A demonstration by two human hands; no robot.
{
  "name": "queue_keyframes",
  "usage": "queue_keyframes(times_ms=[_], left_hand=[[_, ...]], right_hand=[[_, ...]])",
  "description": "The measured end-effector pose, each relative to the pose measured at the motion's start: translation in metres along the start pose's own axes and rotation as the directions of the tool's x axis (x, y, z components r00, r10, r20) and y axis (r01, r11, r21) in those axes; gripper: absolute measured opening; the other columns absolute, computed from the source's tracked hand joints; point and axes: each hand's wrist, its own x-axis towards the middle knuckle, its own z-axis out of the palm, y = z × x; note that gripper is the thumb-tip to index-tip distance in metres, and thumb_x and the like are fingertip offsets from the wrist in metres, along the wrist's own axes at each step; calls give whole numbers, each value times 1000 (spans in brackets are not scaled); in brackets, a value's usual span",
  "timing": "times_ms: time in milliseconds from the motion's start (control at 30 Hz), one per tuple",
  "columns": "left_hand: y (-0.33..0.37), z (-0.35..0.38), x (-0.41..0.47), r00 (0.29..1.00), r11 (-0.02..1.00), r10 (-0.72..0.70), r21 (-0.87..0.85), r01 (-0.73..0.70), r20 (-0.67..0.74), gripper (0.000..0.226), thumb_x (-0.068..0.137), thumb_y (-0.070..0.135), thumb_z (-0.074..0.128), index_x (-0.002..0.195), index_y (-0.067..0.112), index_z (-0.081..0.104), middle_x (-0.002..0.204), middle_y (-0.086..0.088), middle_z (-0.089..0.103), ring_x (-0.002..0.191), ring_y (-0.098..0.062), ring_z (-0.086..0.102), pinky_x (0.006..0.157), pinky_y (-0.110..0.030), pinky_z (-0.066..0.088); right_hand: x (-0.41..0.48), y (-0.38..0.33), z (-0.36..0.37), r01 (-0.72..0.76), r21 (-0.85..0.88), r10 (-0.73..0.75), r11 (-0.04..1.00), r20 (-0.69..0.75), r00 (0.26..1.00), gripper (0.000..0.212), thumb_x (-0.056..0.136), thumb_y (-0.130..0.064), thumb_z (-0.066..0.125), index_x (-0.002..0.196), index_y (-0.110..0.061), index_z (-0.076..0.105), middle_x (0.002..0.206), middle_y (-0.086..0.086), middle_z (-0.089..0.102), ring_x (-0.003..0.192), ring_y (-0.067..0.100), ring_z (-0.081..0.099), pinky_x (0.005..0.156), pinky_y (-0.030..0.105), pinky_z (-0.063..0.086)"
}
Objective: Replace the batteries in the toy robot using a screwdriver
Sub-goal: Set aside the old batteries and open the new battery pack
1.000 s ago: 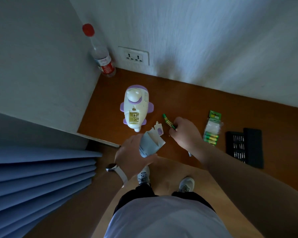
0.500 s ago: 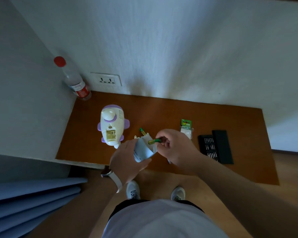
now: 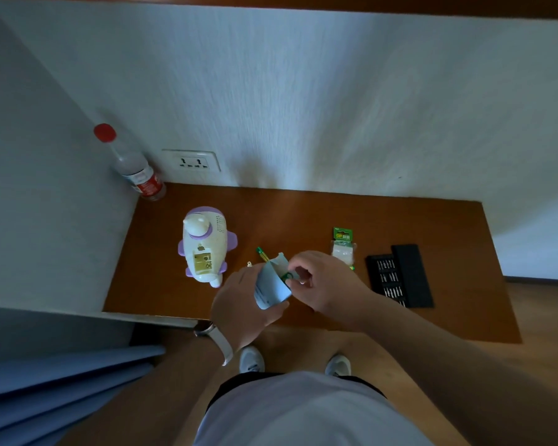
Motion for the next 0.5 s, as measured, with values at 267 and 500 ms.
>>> queue_keyframes(times_ms=[267,500], left_hand=[[-19,-6,-7,996,996,-84,-13,84,-3,78,72,60,79,137,27,49,126,8,60,111,-8,53,84,-20,48],[-46,-9,-28,978,978,-209,-22,209,5,81,69,68,75,136,31,48,123,14,59,109,-7,56,86,-31,56]], right_hand=[[16,5,6,-71,159,74,985,-14,997,11,95,-32,57,96,-22,62,75,-3,57,67,13,51,60,23,41],[56,28,40,-128,-20,129,992,16,992,11,97,-30,52,93,-22,59,77,-9,52,68,7,50,59,23,39]])
